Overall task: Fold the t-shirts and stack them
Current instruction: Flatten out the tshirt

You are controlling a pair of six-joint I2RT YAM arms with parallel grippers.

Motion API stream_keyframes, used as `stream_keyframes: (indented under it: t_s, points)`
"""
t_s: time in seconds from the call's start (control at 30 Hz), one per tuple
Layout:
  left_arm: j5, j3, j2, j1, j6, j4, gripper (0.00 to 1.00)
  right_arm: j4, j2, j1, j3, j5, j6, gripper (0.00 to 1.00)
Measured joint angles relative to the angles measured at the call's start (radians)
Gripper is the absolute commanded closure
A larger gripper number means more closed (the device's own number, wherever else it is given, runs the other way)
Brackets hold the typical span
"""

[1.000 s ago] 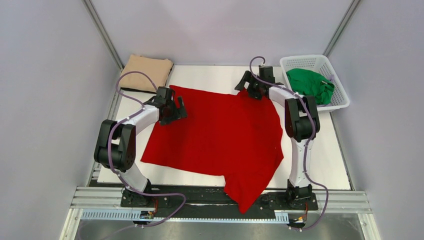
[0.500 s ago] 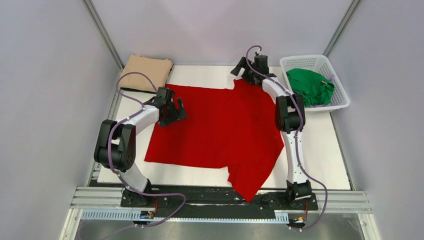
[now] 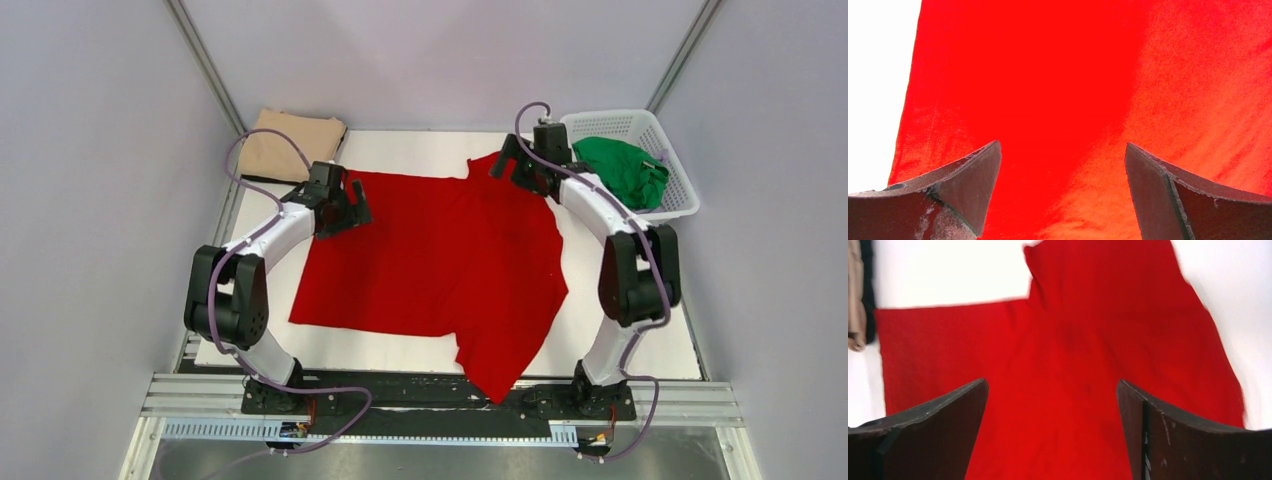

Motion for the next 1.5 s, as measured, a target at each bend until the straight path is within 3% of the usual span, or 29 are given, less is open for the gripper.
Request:
stream_keyframes:
  t_s: [0.17,0.4,0.53,1.07,1.17,1.33,1.5]
  points:
    - [0.001,0.009,0.0,0.006,0.0,-0.005,0.0,-0.112,-0.183,0.003,-0.235,0.075,0.048,0.0]
    - [0.09,0.026,0.093,0.032,-0.005,0.026,0.0,-0.222,-0.103,0.003,-0.324,0.17,0.082,0.0]
    - [0.108,0.054,0.187,0.045,-0.013,0.034,0.0,-0.254,-0.009,-0.012,-0.241,0.209,0.082,0.0]
    - [0.136,0.253,0.334,0.086,-0.042,0.014,0.0,-0.275,0.298,-0.11,0.196,0.225,0.042,0.0]
    - [0.14,0.268,0.34,0.086,-0.041,0.0,0.0,-0.276,0.307,-0.115,0.218,0.212,0.031,0.0]
    - [0.119,0.25,0.294,0.083,-0.042,-0.061,0.0,-0.277,0.241,-0.111,0.154,0.205,0.02,0.0]
    - [0.042,0.128,0.05,0.068,-0.065,-0.157,0.0,-0.276,-0.035,-0.09,-0.039,0.203,0.021,0.0]
